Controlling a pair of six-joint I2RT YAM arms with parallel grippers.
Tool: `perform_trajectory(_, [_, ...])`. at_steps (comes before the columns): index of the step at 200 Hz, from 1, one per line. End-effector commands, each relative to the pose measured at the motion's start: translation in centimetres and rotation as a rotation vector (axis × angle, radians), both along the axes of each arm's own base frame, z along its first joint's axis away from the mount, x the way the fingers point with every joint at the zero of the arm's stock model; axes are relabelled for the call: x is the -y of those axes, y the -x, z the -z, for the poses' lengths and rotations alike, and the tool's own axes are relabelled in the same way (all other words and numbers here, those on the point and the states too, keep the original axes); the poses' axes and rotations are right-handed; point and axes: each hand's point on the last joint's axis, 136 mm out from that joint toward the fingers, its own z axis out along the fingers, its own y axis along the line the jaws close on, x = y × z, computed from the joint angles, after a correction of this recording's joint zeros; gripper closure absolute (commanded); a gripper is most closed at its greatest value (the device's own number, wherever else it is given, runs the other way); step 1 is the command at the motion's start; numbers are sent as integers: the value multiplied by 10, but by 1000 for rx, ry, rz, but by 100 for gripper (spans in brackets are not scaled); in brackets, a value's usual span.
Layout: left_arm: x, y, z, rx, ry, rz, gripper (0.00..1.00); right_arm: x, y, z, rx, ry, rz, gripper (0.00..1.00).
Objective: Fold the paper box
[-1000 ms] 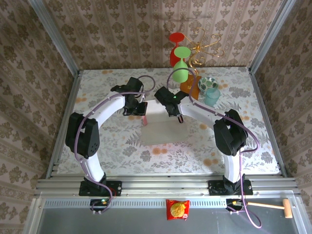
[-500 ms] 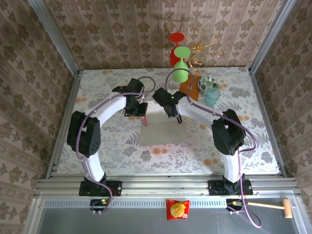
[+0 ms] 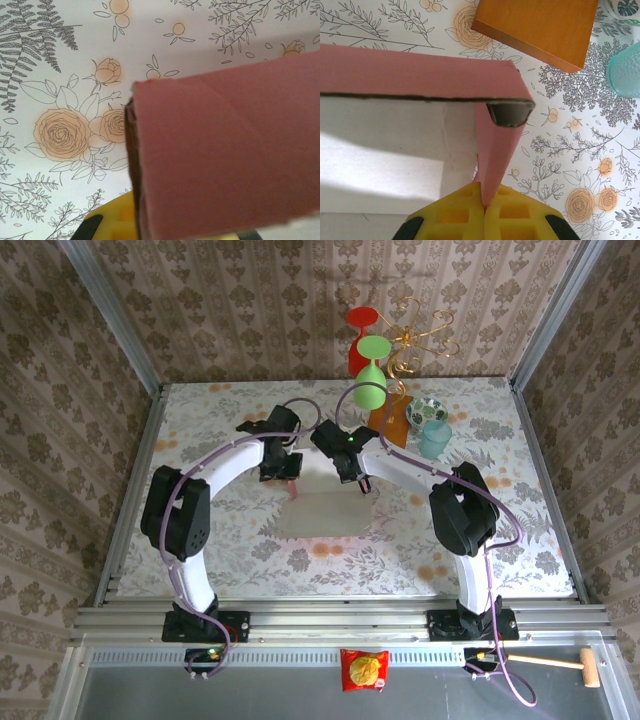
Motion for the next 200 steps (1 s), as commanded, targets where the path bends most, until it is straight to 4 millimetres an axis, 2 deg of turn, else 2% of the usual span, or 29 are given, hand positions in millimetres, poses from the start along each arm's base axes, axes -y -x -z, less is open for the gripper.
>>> perform_trajectory(1, [-7, -12, 6, 63, -15, -39, 100, 10, 10, 9, -74, 60, -13, 100])
perform_trajectory(26, [2, -16, 11, 65, 56, -32, 100, 5, 9, 15, -93, 44, -42, 100])
perform_trajectory(42, [6, -18, 14, 55, 99, -28, 93, 3, 8, 21, -114, 28, -58, 100])
perform_trajectory(74, [6, -20, 20, 34, 126, -34, 89, 5, 8, 31, -147, 28, -57, 100])
perform_trajectory(156, [6, -15, 32, 13, 107, -30, 82, 2, 4, 26, -125, -3, -56, 100])
perform_trajectory(200, [4, -18, 37, 18, 97, -41, 85, 2, 5, 25, -119, -10, -55, 100])
